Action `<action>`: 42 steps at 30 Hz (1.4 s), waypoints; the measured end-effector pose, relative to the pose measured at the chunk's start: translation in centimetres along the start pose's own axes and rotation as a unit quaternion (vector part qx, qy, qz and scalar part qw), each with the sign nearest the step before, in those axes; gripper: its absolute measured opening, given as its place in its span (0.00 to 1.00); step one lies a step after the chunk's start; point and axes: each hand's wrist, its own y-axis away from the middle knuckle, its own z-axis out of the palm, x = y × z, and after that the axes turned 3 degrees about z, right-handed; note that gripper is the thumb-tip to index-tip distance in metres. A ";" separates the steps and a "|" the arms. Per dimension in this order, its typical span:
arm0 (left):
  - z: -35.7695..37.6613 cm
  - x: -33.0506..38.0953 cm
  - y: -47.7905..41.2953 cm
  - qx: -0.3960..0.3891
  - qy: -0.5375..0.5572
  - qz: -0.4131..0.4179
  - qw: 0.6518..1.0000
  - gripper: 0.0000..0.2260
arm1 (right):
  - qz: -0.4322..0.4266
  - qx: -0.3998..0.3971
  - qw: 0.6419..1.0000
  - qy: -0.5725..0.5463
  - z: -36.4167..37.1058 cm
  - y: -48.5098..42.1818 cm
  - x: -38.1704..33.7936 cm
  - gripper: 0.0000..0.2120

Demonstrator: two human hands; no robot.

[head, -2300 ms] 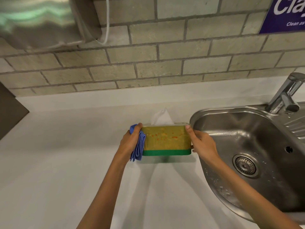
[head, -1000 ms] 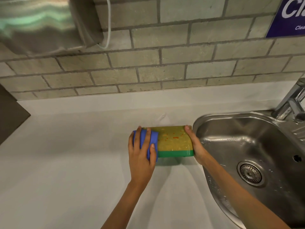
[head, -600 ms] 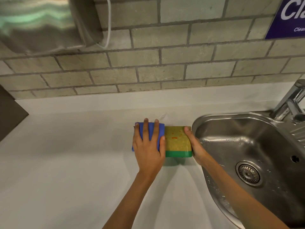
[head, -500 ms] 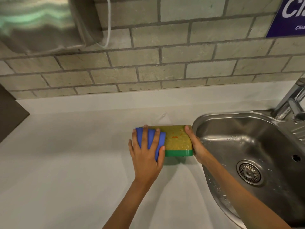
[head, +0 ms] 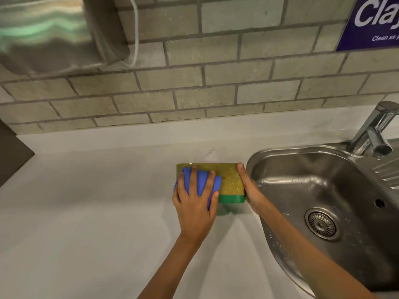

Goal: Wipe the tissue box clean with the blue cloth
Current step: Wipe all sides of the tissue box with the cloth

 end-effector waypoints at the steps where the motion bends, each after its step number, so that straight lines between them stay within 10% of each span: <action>1: 0.1 -0.3 0.4 0.001 -0.002 0.008 1.000 0.21 | 0.003 -0.005 1.000 0.003 0.0 0.0 0.0 0.47; 17: -2.0 1.1 -3.2 0.023 0.074 -0.088 0.993 0.23 | 0.019 -0.011 1.000 0.011 -0.2 0.4 -0.3 0.46; 25: -0.2 0.2 1.0 0.010 0.000 0.047 0.999 0.23 | 0.020 -0.007 1.000 -0.004 -0.3 0.7 -0.5 0.43; 31: -1.5 1.9 -2.6 0.029 0.071 -0.102 0.992 0.25 | 0.028 0.003 0.999 -0.018 -0.1 0.8 -0.5 0.40; 38: -0.1 2.2 0.7 -0.006 0.012 0.063 0.998 0.23 | 0.029 0.007 0.999 -0.010 -0.3 0.9 -0.7 0.40; 42: -0.6 0.0 0.2 0.038 0.041 -0.001 0.998 0.26 | 0.036 0.004 0.999 -0.006 -0.3 0.9 -0.7 0.43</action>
